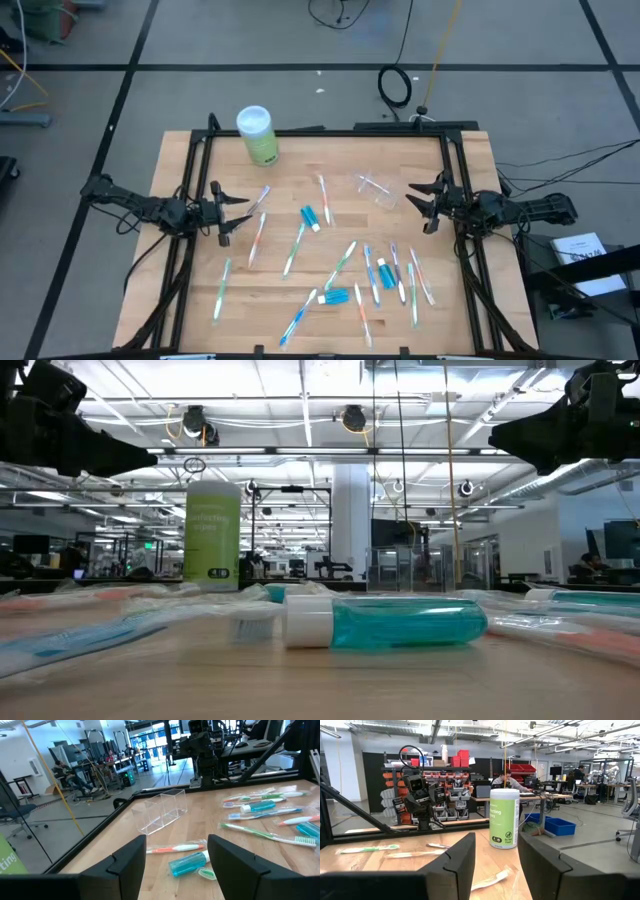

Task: Pick & Place toothbrushing station

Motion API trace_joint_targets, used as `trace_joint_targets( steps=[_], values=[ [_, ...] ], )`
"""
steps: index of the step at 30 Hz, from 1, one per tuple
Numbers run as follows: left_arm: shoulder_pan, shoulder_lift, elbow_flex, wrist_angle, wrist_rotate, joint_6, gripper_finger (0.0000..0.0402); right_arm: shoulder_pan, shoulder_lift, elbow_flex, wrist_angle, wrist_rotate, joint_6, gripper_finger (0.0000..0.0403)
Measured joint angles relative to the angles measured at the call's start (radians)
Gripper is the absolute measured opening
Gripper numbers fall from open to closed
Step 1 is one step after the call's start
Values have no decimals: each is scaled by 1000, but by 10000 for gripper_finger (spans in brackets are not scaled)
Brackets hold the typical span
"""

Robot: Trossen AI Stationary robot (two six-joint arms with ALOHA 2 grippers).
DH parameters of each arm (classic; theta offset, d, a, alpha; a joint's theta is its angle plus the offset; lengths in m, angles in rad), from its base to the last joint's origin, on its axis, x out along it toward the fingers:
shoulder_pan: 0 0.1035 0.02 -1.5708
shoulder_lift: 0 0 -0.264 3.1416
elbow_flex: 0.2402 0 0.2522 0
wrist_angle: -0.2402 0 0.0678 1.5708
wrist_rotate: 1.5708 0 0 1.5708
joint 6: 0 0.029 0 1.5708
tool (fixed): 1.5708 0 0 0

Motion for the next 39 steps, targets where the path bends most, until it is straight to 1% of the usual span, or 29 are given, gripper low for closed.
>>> trace_joint_targets(
  steps=[18,25,28,31,33,36,39],
  values=[
    [0,0,0,0,0,0,218,0,0,0,0,0,-1,141],
    [0,0,0,8,0,0,218,-6,0,0,7,2,-155,141],
    [0,0,-1,63,1,6,218,-6,0,0,41,1,-119,141],
    [0,0,0,130,1,87,218,-6,2,0,130,0,-27,141],
    [0,0,0,139,11,123,219,-6,1,0,218,1,0,141],
    [0,0,0,144,27,152,219,-6,1,0,293,2,-20,141],
    [7,0,0,175,-8,298,219,-6,1,0,333,4,-118,141]
  ],
)
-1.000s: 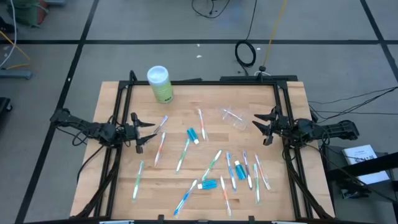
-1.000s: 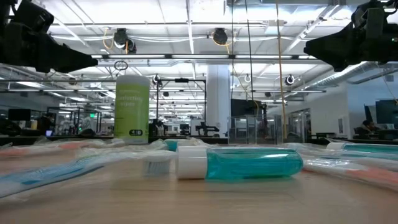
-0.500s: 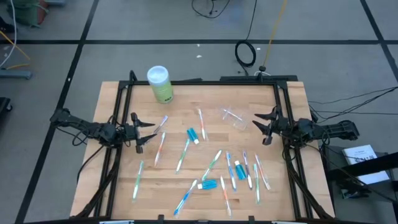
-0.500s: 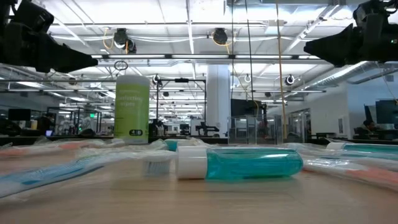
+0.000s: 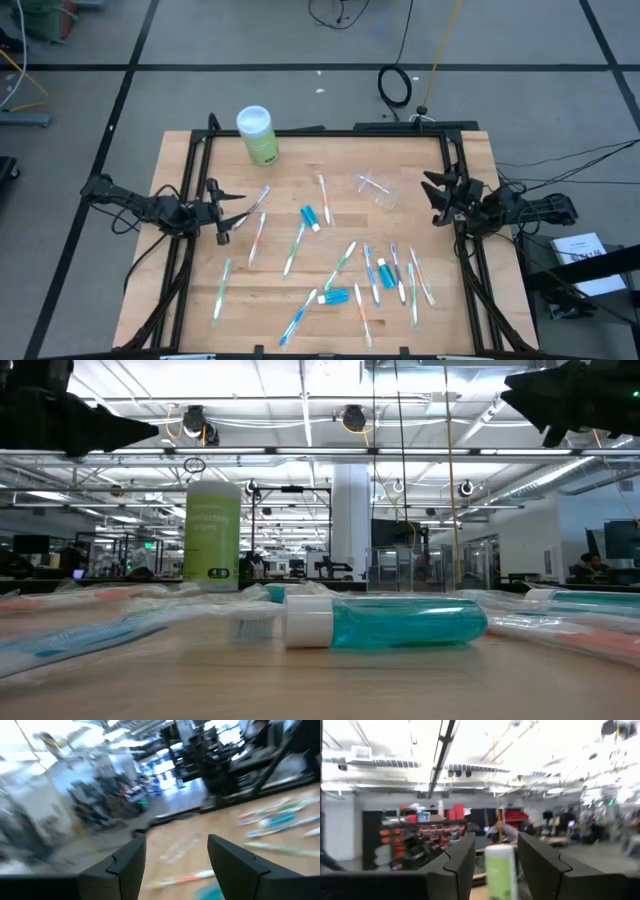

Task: Pick & Place toothbrushing station
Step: Put the violet toothbrush into the transparent organizer

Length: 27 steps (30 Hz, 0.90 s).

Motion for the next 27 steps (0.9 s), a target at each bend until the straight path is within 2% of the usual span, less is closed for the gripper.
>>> trace_joint_targets(
  steps=[3,5,8,10,12,15,18,20,22,25,27],
  values=[
    [7,0,0,63,1,80,218,0,0,0,-5,1,-125,141],
    [5,0,0,109,88,28,218,0,0,0,-3,3,-146,141],
    [3,0,0,142,265,-140,218,0,0,0,-1,3,-173,141],
    [3,0,0,141,365,-234,218,0,1,0,21,59,-229,141],
    [3,0,0,139,445,-256,218,0,0,0,46,146,-279,141],
    [3,0,0,137,495,-251,219,0,0,0,55,205,-345,141],
    [3,0,0,145,433,-216,219,0,1,0,85,201,-350,141],
    [3,0,0,142,325,-161,218,0,1,0,115,170,-350,141],
    [3,0,0,144,194,-98,218,0,1,0,145,94,-330,141],
    [18,1,0,166,-6,-148,218,-5,23,0,260,-193,-299,141],
    [44,10,0,162,-65,-199,218,-15,64,0,358,-409,-315,141]
  ],
)
